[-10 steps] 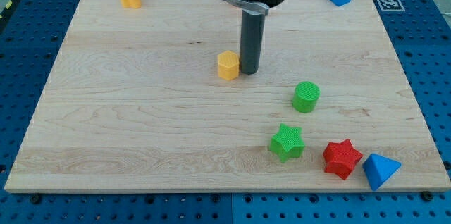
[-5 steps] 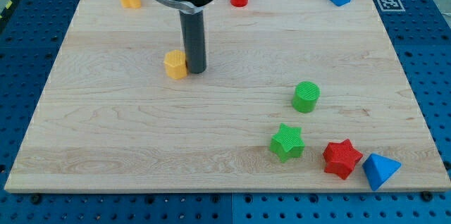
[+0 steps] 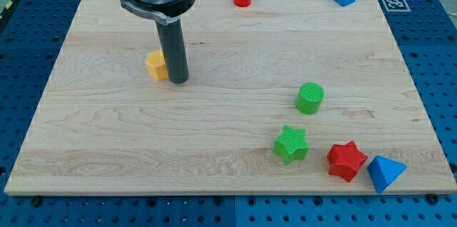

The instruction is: Place the yellow hexagon vertical to the yellow heart

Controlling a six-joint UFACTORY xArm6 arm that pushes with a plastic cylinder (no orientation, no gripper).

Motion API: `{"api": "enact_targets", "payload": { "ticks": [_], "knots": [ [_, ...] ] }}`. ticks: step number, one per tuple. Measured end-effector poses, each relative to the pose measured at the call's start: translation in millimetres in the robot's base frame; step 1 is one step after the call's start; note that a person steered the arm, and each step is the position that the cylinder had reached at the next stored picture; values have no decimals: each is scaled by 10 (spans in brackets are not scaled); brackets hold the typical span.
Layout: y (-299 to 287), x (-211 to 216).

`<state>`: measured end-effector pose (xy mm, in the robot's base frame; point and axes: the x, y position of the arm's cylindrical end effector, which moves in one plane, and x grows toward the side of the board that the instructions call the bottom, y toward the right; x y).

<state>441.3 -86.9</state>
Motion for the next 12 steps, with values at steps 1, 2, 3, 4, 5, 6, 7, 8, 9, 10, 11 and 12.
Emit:
{"api": "enact_targets", "payload": {
  "ticks": [1, 2, 3, 4, 5, 6, 7, 8, 9, 10, 11, 12],
  "knots": [
    [-11, -2],
    [-144, -65],
    [-346, -126],
    [-499, -165],
    [-568, -176],
    [-489, -124],
    [-322, -131],
    [-291, -316],
    [-291, -458],
    [-291, -509],
    [-344, -515],
    [-425, -514]
  ]
}}
